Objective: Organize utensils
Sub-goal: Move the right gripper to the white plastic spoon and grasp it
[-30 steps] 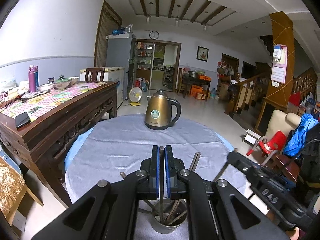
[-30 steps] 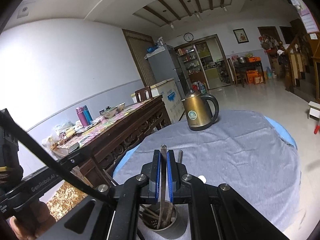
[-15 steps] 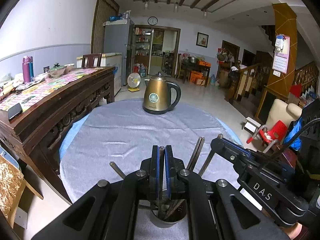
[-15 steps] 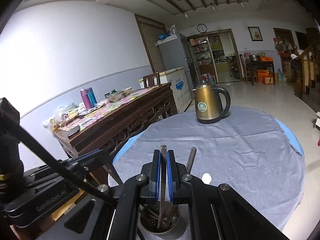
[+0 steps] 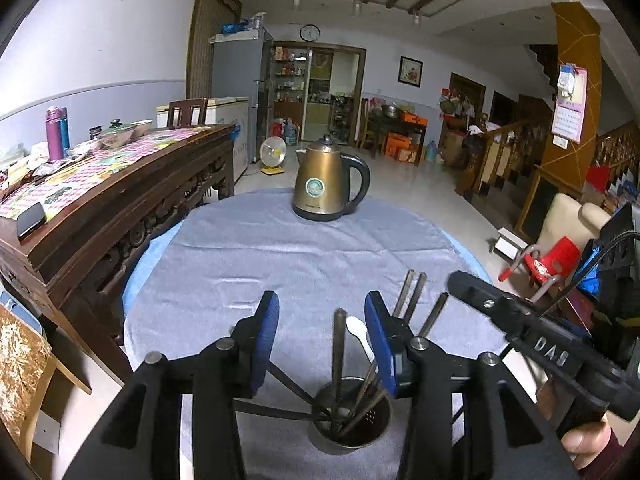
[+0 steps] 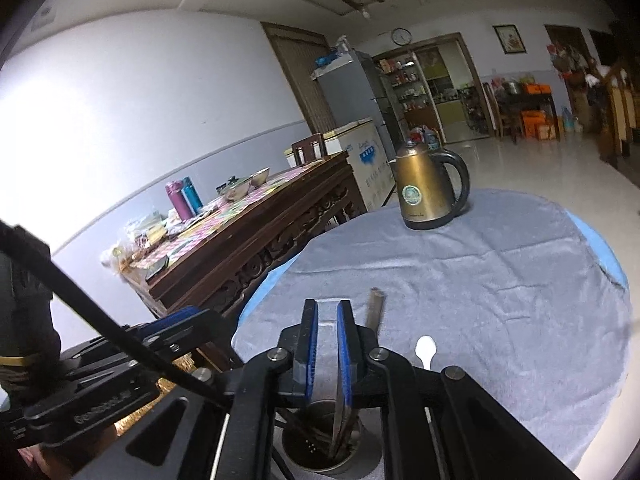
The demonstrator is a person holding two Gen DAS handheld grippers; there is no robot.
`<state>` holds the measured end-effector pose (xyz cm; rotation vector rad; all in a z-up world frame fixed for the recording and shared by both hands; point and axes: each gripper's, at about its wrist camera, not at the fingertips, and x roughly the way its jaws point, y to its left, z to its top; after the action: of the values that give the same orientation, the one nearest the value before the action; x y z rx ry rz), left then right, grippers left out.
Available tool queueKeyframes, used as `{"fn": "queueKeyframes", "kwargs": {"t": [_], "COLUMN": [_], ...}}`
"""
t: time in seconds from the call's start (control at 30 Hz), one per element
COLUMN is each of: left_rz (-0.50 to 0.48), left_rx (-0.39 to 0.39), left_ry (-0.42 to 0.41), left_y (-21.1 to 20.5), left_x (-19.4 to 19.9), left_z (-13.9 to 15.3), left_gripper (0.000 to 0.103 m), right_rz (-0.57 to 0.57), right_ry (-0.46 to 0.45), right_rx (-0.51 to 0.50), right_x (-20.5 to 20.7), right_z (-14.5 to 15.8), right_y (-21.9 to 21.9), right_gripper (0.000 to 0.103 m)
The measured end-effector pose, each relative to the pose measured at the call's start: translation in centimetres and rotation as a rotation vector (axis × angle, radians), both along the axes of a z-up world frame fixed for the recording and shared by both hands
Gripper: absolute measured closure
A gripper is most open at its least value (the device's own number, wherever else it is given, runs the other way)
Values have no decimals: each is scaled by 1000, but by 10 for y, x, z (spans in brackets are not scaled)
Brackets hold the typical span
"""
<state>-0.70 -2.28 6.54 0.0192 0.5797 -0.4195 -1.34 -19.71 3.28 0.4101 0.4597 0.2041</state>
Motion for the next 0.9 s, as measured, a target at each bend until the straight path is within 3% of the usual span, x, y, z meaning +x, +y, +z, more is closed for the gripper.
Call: {"fn": "queueKeyframes", "kwargs": {"t": [0.13, 0.47, 0.57, 0.73, 0.9], "left_rz": [10, 58, 112, 234, 338], "left_rx": [1, 22, 2, -30, -33], "left_ry": [-9, -52, -91, -153, -93], "left_y": [4, 23, 45, 90, 127], "left_x": [0, -2, -2, 2, 19], "left_z": [1, 11, 24, 39, 23], "left_gripper": [43, 35, 33, 21, 20], "right_rz": [-41, -108, -112, -104, -42], "right_ry": [2, 58, 108, 214, 335], "right_rx": [32, 53, 60, 45, 25], "right_x": [-3, -2, 4, 22, 61], "right_z": [-2, -15, -29, -60, -107], "right_y": [-19, -55, -61, -65, -61], "right_gripper": [91, 90, 90, 80, 79]}}
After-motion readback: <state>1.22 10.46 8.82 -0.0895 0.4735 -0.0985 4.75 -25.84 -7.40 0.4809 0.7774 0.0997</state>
